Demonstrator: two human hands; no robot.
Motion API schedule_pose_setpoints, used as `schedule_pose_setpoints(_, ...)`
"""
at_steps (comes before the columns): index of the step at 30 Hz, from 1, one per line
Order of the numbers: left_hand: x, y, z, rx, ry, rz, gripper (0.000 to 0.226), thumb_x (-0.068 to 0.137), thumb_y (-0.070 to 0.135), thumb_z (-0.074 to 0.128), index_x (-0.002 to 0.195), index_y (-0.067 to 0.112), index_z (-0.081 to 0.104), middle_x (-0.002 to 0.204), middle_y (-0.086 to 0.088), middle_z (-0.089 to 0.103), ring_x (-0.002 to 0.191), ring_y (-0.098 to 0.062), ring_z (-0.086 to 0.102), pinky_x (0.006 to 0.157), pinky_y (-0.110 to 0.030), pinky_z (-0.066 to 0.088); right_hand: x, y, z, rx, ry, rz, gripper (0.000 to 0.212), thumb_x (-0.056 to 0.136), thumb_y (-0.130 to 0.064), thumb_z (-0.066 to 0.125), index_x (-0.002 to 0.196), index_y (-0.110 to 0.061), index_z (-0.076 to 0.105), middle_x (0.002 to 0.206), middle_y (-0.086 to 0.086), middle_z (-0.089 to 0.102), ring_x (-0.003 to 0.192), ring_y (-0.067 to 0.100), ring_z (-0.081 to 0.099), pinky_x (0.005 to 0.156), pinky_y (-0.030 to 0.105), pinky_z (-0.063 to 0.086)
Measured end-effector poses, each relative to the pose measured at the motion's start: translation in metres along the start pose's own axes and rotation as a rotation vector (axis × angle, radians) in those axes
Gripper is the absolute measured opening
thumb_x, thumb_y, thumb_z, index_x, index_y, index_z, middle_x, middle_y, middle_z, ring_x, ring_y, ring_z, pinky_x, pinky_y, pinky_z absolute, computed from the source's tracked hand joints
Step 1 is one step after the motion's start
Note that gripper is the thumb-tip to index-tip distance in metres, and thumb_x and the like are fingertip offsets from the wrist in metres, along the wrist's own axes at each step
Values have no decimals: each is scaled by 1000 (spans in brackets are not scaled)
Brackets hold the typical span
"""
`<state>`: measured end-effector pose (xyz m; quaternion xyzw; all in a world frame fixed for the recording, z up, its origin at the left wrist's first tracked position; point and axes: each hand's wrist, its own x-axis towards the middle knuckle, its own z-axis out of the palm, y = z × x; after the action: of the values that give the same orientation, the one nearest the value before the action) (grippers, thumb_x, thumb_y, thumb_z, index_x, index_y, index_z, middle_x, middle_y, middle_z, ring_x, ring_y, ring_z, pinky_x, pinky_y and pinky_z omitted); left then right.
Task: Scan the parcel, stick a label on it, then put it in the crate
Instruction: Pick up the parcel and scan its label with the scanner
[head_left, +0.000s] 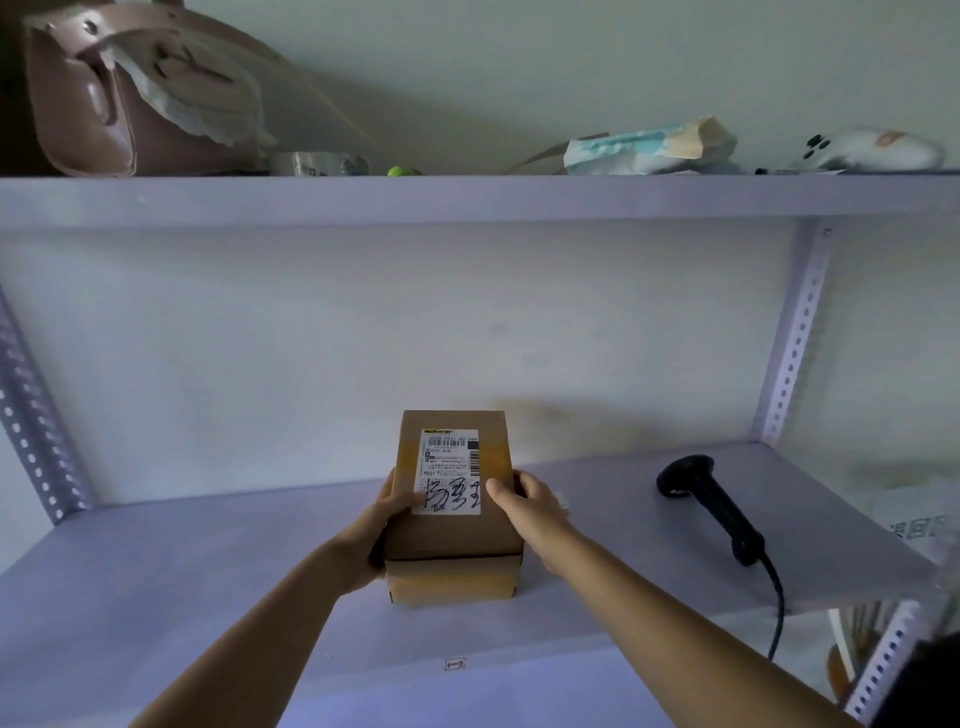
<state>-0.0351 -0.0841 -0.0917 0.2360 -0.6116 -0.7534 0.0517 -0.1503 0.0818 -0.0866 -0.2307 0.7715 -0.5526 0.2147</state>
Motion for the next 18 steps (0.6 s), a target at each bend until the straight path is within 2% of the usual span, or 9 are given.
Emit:
schedule_pose_setpoints(3,4,-6,-4,0,-18,88,85,54,35,77,134,37,47,119,-8,70,103,-29,67,70,-37,59,-2,1,-25,-124,-4,-117,25,94,-44,45,105,-26,58,103,2,62,101,21,59,98,43,46)
schedule_pose_setpoints(5,7,-6,-3,6,-27,141,86,53,36,76,134,36,48,116,-6,72,103,-28,68,73,-35,57,8,8,-70,-248,247,-185,35,93,-28,55,124,-15,58,124,8,60,117,26,55,102,39,41)
schedule_pose_setpoints(7,8,-6,-1,12,-38,174,86,54,36,76,135,36,49,116,-5,73,104,-27,68,78,-35,56,18,16,-130,-437,554,-179,43,86,-14,62,127,-4,56,130,21,57,121,36,53,102,42,42)
schedule_pose_setpoints(9,9,-5,-1,25,-49,193,82,58,34,75,135,37,48,117,-4,73,105,-26,69,80,-35,56,28,29,-186,-544,714,1,48,82,-22,65,126,-5,55,129,24,55,119,41,52,97,47,46)
schedule_pose_setpoints(11,9,-4,0,29,-49,206,73,66,29,72,135,38,48,116,-4,73,104,-26,70,78,-34,57,37,48,-221,-583,677,303,65,79,-45,66,128,-7,49,131,23,51,118,42,51,92,46,48)
schedule_pose_setpoints(13,9,-3,1,41,-50,216,72,67,29,72,135,37,49,116,-4,73,103,-25,71,76,-32,58,44,72,-232,-575,488,485,84,74,-56,69,132,-1,44,131,23,52,115,40,54,87,41,48)
schedule_pose_setpoints(14,8,-2,1,51,-56,224,75,63,31,73,135,36,49,116,-4,73,103,-25,71,75,-31,58,47,83,-233,-554,420,502,82,74,-52,72,129,4,48,123,25,58,109,40,59,81,38,49)
schedule_pose_setpoints(16,7,-2,0,67,-65,235,79,59,33,74,134,36,50,117,-5,73,103,-25,71,74,-30,59,51,100,-233,-517,378,506,58,79,-30,74,115,11,55,103,26,62,97,40,63,70,35,46)
schedule_pose_setpoints(18,7,-2,0,68,-67,238,74,64,28,72,134,37,50,119,-5,72,103,-24,71,74,-29,59,51,108,-230,-426,367,533,40,80,-7,70,111,12,53,95,26,60,86,39,62,65,35,44)
